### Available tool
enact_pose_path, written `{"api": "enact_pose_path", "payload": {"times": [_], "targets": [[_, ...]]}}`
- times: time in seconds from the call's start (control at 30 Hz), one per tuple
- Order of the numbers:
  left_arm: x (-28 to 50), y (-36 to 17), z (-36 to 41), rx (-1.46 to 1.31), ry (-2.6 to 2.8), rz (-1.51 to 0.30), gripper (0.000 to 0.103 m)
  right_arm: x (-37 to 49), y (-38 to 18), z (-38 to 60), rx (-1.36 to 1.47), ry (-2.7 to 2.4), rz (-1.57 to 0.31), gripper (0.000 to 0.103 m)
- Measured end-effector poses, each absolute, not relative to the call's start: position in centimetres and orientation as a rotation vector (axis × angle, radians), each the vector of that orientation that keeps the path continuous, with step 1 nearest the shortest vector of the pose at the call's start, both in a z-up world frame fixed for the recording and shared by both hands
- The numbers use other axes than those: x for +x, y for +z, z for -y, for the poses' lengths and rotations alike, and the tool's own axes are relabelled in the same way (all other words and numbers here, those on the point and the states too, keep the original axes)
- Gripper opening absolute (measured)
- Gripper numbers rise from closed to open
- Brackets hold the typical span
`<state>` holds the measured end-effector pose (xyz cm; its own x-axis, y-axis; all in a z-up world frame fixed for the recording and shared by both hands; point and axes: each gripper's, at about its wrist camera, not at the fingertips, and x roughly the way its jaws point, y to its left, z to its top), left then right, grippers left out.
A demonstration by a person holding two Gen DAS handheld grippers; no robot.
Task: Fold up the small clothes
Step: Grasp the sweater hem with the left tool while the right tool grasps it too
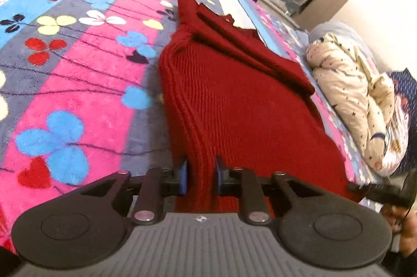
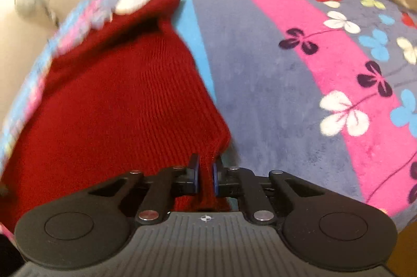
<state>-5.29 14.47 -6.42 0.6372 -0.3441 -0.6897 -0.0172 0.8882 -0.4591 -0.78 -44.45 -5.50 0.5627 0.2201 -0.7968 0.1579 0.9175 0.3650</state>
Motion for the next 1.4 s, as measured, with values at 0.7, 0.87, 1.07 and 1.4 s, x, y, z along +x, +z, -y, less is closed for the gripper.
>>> {"api": "enact_pose_path", "payload": {"times": [0.7,0.87,1.07,1.4], "targets": [[-5.3,-6.5,-15.3,-0.475,-0.115,-0.865,0.014,-0.1,-7.6,43.6,0.340,0.028,-1.123,0.023],[-5.3,-6.9,-16.1,-0.498,-0.059,-0.887,0.015,-0.3,-7.5,43.7,0.345,0.012,-1.114,0.018],[-4.5,-8.1,-15.6,-0.438,-0.012,-0.984,0.032,-0.3,-7.6,44.0,0.361,-0.009,-1.117,0.019],[-5.7,-6.7,-15.4,-0.415,-0.007,-0.868,0.012,-0.8,-6.1,44.2,0.371,0.001,-1.020,0.010]]}}
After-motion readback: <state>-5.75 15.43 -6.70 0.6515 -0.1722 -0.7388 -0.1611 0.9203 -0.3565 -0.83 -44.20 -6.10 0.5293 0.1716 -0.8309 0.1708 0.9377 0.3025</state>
